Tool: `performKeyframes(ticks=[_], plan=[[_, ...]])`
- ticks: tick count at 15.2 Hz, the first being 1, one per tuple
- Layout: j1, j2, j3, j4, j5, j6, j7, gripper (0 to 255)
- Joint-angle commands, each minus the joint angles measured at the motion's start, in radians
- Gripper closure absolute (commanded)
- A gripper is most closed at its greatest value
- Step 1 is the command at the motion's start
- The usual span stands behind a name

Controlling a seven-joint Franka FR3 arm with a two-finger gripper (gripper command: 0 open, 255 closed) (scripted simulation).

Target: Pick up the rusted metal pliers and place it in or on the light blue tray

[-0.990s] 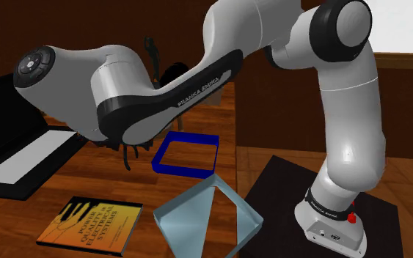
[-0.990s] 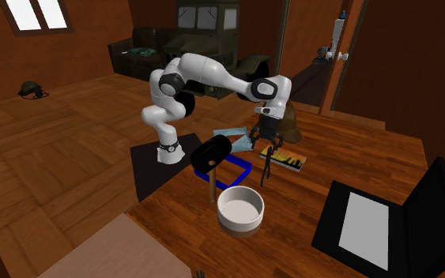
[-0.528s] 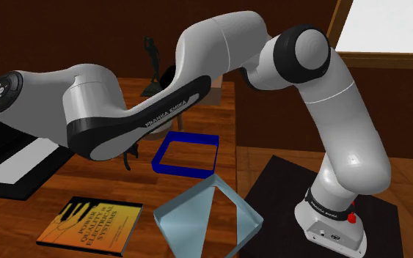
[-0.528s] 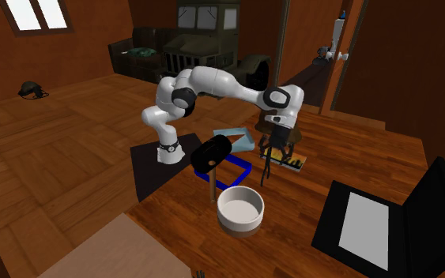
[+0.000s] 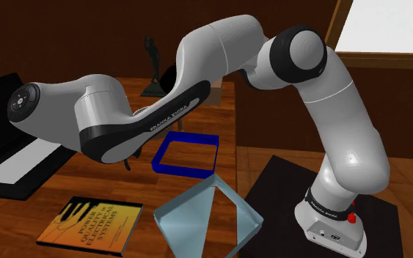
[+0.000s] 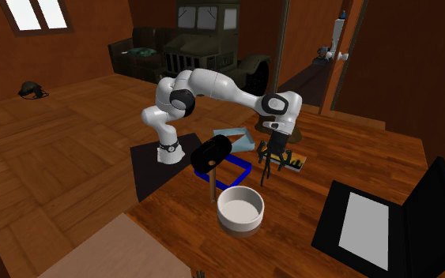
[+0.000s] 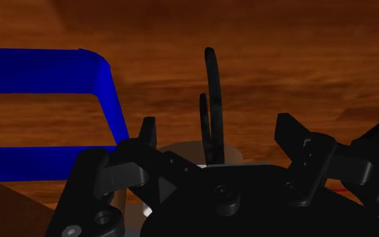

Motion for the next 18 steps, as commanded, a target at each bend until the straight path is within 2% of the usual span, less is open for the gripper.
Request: performKeyframes(ticks=[1,4,5,14,18], plan=[[0.000,0.000,0.000,-0.001,0.000,0.001,0.000,0],[0.000,0.000,0.000,-0.001,0.000,0.001,0.000,0],[0.000,0.000,0.000,-0.001,0.000,0.001,0.000,255],[0.000,0.000,0.000,-0.001,0.000,0.001,0.000,255],[0.003,-0.016,0.008,0.028,0.011,-0.029,-0.026,255]])
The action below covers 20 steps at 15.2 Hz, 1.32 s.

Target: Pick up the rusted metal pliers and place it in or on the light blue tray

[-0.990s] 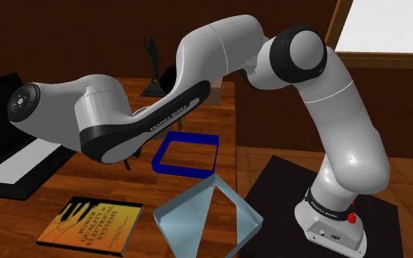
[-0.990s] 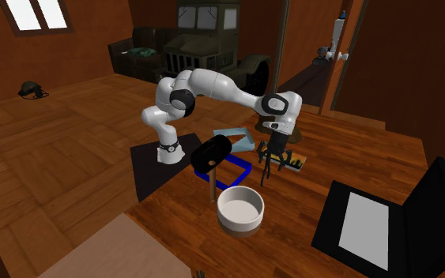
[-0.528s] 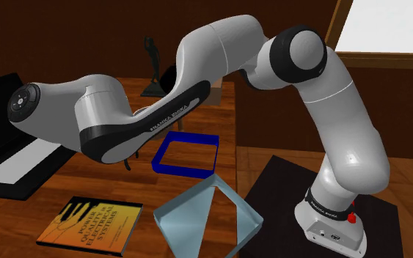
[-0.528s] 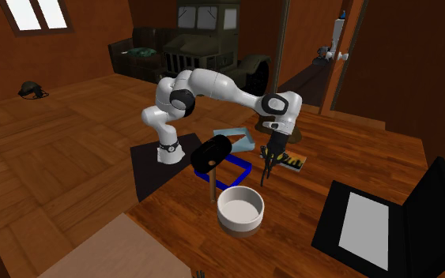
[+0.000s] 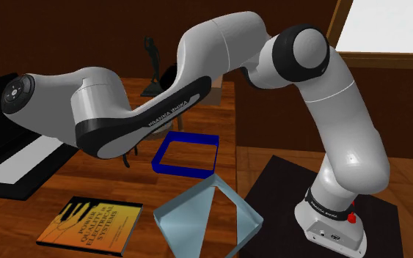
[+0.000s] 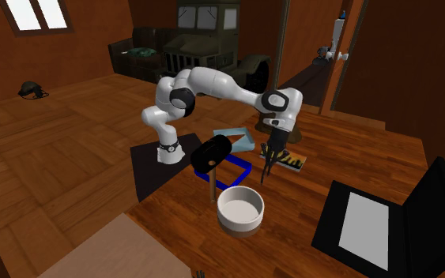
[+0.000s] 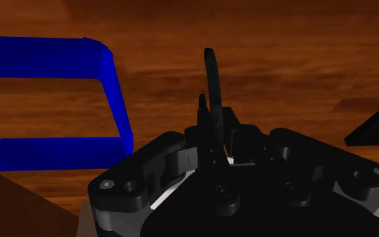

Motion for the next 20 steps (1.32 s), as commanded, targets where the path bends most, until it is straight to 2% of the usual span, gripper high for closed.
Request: performKeyframes(ticks=[1,20], plan=[[0.003,-0.006,0.003,0.018,0.004,-0.016,-0.015,255],[0.065,-0.039,0.011,0.222,0.019,-0.179,-0.145,255]])
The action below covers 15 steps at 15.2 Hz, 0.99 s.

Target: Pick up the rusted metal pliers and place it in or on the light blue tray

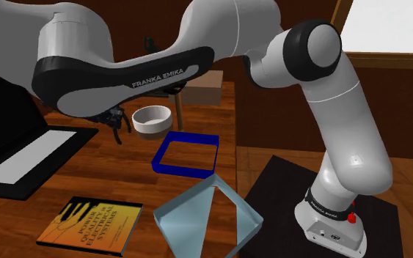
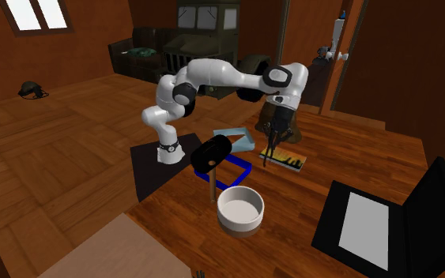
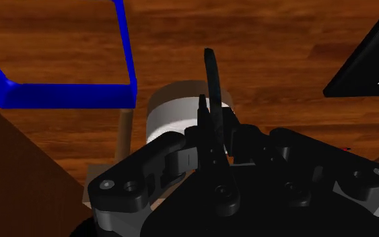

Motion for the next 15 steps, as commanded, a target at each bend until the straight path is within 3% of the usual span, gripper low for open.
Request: performKeyframes(ticks=[1,7,15], plan=[[-0.022,-0.036,0.018,-0.054,0.023,0.006,0.021,255],[-0.143,-0.230,0.119,-0.343,0.163,0.071,0.134,255],[-0.261,-0.507,0.242,-0.616,0.394,0.162,0.196,255]])
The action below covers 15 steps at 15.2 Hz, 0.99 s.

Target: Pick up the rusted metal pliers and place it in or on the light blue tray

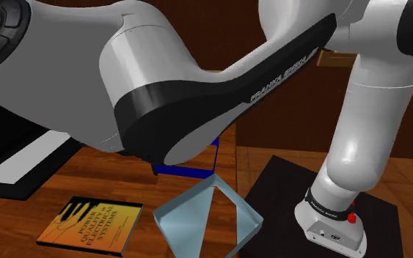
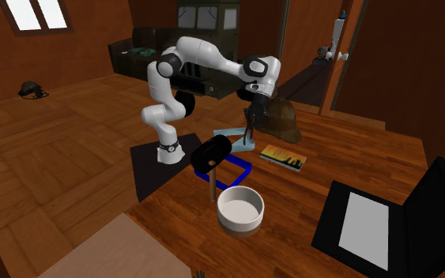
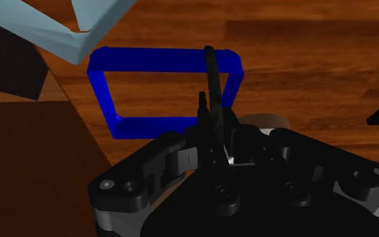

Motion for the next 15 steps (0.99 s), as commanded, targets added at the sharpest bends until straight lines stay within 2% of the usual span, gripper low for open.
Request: performKeyframes(ticks=[1,4,6,10,11,15], plan=[[-0.022,-0.080,0.025,-0.057,0.070,0.022,0.002,255],[-0.032,-0.213,0.040,-0.134,0.187,0.055,-0.015,255],[-0.013,-0.298,0.031,-0.178,0.262,0.068,-0.028,255],[0.065,-0.431,0.001,-0.246,0.384,0.065,-0.034,255],[0.101,-0.480,-0.007,-0.269,0.430,0.056,-0.029,255],[0.101,-0.460,0.008,-0.310,0.421,0.100,0.003,255]])
